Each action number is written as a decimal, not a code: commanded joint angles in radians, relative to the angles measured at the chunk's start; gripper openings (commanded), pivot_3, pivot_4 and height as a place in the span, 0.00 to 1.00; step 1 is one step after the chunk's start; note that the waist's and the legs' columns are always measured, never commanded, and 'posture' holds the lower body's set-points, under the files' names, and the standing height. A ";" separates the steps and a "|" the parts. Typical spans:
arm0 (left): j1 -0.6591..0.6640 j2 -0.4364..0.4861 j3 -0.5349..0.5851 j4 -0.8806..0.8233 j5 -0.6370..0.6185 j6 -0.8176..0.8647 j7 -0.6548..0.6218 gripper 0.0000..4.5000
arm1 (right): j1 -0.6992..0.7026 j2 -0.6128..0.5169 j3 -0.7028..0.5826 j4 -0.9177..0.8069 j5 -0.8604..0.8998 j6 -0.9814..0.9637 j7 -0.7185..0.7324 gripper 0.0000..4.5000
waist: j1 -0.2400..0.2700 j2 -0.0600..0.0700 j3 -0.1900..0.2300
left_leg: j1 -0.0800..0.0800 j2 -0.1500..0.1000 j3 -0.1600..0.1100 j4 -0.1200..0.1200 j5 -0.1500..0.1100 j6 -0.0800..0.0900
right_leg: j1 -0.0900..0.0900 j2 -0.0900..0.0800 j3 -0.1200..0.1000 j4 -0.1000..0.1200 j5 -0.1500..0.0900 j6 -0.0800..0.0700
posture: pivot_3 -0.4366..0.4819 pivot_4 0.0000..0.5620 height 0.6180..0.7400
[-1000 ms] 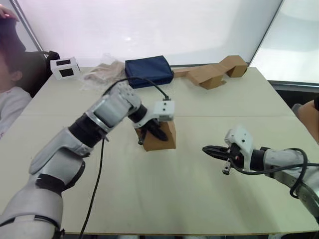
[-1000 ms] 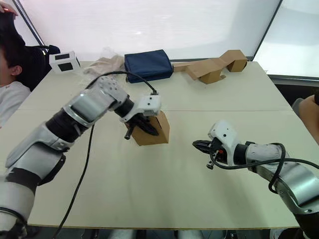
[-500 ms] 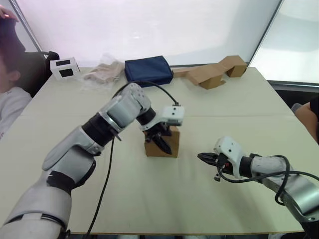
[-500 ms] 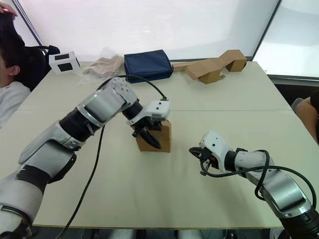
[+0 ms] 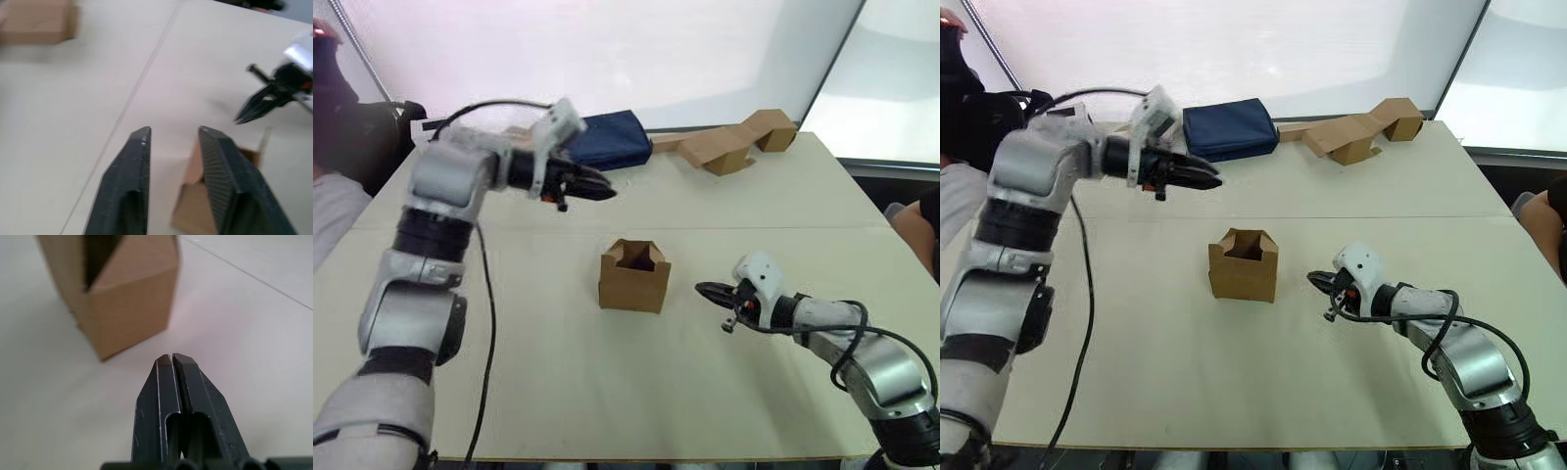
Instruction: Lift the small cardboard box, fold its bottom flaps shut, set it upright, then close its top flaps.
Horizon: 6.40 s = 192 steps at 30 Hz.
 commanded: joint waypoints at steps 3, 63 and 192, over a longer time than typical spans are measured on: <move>0.350 0.009 0.134 -0.214 -0.044 -0.051 0.138 0.02 | -0.014 0.055 -0.023 0.065 -0.040 -0.061 -0.031 0.00 | 0.010 -0.002 0.001 | -0.002 0.000 0.000 0.000 0.001 -0.001 | -0.002 -0.001 0.000 0.002 0.000 0.000 | 0.48 0.27 1.00; 0.688 -0.010 0.119 -0.565 -0.338 -0.012 0.210 0.02 | 0.045 -0.032 -0.111 -0.116 0.056 -0.037 0.248 0.00 | 0.011 -0.001 -0.009 | 0.001 -0.001 -0.001 0.001 0.001 -0.001 | 0.003 -0.001 -0.002 0.001 0.000 0.000 | 0.48 0.27 1.00; 0.565 -0.014 0.075 -0.657 -0.381 0.080 0.111 0.02 | -0.227 0.110 0.168 -0.057 0.114 0.093 0.224 0.00 | 0.008 -0.001 -0.009 | 0.000 -0.001 -0.002 0.000 0.000 0.000 | 0.003 -0.001 -0.003 -0.002 0.000 0.000 | 0.48 0.27 1.00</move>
